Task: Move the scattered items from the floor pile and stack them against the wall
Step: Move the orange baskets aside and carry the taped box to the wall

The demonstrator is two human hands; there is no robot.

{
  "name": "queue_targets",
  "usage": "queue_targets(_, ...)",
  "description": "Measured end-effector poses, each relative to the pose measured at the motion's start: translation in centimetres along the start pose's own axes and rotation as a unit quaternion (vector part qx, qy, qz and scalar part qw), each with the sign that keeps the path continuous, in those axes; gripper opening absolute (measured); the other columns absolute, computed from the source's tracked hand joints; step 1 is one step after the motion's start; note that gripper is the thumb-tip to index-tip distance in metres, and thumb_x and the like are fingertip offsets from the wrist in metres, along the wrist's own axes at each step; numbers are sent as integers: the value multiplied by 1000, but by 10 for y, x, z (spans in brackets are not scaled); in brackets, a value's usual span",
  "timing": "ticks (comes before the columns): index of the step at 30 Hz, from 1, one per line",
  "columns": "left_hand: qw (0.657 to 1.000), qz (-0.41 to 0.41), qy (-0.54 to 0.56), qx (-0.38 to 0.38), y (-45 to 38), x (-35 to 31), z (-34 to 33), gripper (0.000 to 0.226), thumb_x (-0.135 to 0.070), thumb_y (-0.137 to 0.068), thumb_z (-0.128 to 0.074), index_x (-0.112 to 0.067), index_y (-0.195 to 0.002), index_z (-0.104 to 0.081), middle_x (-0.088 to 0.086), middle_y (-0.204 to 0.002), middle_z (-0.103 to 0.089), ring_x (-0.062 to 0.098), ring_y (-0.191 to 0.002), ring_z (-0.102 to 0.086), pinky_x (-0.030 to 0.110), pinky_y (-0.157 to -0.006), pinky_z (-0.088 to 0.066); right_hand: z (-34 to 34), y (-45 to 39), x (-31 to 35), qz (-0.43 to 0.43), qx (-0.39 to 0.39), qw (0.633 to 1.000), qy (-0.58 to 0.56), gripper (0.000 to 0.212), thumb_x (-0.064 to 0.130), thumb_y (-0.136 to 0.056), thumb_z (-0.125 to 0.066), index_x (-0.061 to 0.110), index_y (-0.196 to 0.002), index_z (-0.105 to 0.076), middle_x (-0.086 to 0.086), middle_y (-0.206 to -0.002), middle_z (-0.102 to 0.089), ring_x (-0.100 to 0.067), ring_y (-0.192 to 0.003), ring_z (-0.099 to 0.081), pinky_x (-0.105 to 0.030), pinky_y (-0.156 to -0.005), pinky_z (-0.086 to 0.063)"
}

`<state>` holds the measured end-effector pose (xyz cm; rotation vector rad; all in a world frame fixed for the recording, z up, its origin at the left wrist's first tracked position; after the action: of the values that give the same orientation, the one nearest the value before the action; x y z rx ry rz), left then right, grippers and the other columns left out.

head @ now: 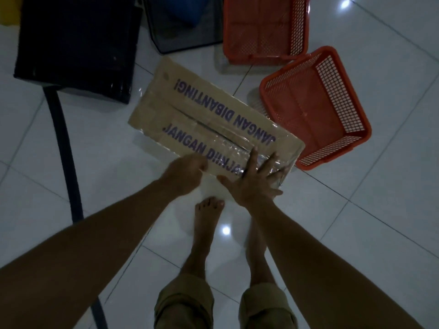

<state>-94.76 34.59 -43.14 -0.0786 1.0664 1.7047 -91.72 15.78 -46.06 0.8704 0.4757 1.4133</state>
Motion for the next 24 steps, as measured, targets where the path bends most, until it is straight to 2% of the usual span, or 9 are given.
queue_targets(1,998,12,-16,-53,-3,6,20,19,0,-82,-53,-16,-92,-57,11,-102,-57,28,-91,-56,36,-73,-46,-1,0,-2,5,8,1000,7,128,90,-60,-55,43,-144,30,-6,-148,47,-50,-136,33,-83,-99,-11)
queue_targets(3,985,52,-97,-131,-7,24,56,24,-4,-78,-61,-10,-100,-54,17,-110,-49,33,-97,-49,39,-73,-45,0,1,-7,13,17,999,29,134,90,-56,-59,44,-142,33,-6,-146,50,-49,-135,35,-83,-99,-10)
queue_targets(5,965,140,-164,-148,-9,47,81,61,-19,-69,-76,-11,-121,-45,22,-127,-38,41,-111,-40,48,-85,-44,1,1,-12,19,24,998,51,142,85,-52,-68,43,-141,35,-7,-144,51,-48,-134,38,-83,-98,-9)
queue_targets(8,958,260,-113,-39,-8,81,81,125,-32,-58,-90,-33,-149,-4,18,-154,3,45,-133,-19,56,-107,-30,10,1,-20,34,-19,997,66,143,75,-52,-77,44,-145,28,-6,-151,42,-49,-137,32,-83,-99,-11)
queue_targets(10,952,285,-102,42,-7,92,68,143,-28,-56,-93,-36,-149,16,15,-155,18,45,-138,-11,56,-113,-22,17,1,-30,22,-59,997,43,140,70,-53,-80,46,-147,21,-7,-156,34,-52,-138,26,-83,-98,-13)
queue_targets(12,951,277,-136,35,-8,95,65,149,-33,-51,-95,-36,-148,18,19,-152,3,46,-132,-21,56,-110,-27,20,0,-36,11,-67,997,22,140,64,-53,-83,46,-147,19,-8,-157,31,-55,-138,23,-82,-98,-19)
queue_targets(15,944,277,-178,-25,-3,87,68,150,-45,-44,-95,-33,-149,11,25,-142,-17,47,-123,-32,56,-107,-30,28,3,-33,42,-74,996,24,137,58,-55,-85,43,-150,12,-9,-159,24,-59,-139,8,-78,-99,-26)
queue_targets(20,937,280,-195,-76,33,72,74,148,-52,-36,-94,-22,-147,0,34,-140,-20,48,-131,-22,60,-112,-10,41,27,-31,68,-95,991,59,136,66,-55,-80,38,-152,11,-12,-160,17,-57,-136,-10,-71,-99,-33)
queue_targets(24,942,275,-169,-90,66,43,90,141,-47,-37,-96,-21,-145,-9,30,-138,-23,47,-125,-30,58,-106,-29,62,64,-29,57,-90,993,54,135,67,-56,-78,37,-152,13,-13,-160,17,-55,-137,-11,-68,-101,-33)
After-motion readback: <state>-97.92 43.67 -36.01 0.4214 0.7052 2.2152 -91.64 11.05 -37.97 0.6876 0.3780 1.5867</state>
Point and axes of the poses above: each hand's wrist, its own y-axis away from the middle knuckle, its own z-axis out of the back of the hand, x = y × z, the point moved 8 cm from there along -y, towards the middle knuckle
